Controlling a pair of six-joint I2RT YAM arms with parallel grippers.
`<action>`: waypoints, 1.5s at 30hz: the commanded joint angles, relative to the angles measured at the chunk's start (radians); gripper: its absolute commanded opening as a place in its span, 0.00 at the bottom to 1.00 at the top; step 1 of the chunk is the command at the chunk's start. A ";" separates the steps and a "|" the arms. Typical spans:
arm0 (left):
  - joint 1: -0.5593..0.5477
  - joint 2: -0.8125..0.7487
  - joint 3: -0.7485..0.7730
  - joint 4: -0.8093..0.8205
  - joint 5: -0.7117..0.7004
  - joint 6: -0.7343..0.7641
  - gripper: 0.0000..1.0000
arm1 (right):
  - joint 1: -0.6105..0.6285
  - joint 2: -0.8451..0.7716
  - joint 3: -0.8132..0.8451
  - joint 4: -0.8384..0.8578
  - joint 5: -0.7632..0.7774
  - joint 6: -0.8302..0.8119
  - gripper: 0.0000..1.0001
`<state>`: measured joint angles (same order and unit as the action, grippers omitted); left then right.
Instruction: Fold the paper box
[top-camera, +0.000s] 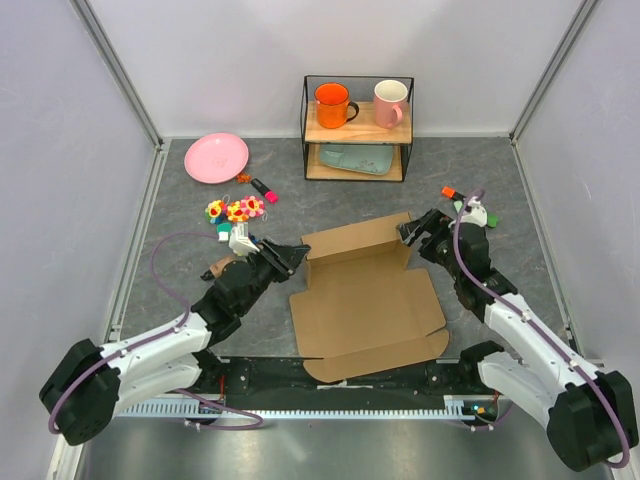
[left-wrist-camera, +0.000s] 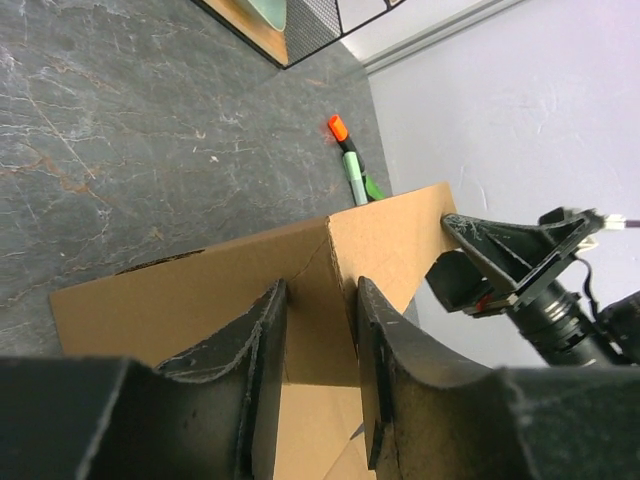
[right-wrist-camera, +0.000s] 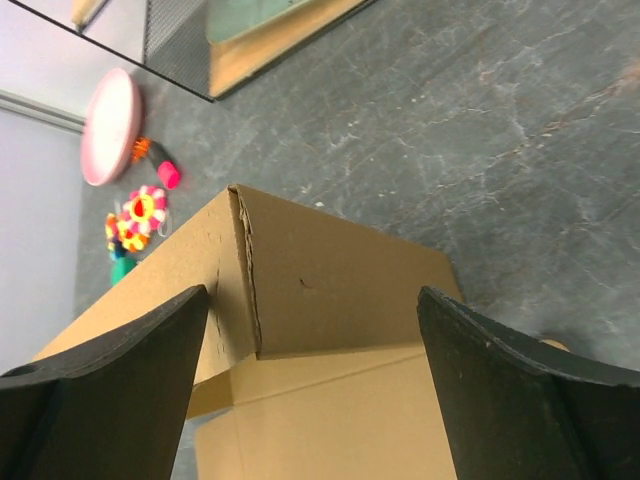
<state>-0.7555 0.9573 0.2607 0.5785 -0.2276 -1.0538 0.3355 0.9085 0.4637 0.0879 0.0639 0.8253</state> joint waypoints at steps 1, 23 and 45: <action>-0.016 0.032 -0.018 -0.453 0.019 0.153 0.35 | 0.007 0.009 0.122 -0.320 0.077 -0.146 0.93; -0.015 0.164 0.003 -0.401 0.024 0.206 0.35 | -0.251 0.288 -0.151 0.550 -0.434 0.083 0.72; -0.008 0.224 -0.003 -0.382 0.042 0.184 0.36 | -0.250 -0.012 -0.147 0.091 -0.274 -0.014 0.70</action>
<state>-0.7586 1.1713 0.3000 0.7986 -0.1761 -0.9943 0.0814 0.9485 0.2131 0.6479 -0.2558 0.9546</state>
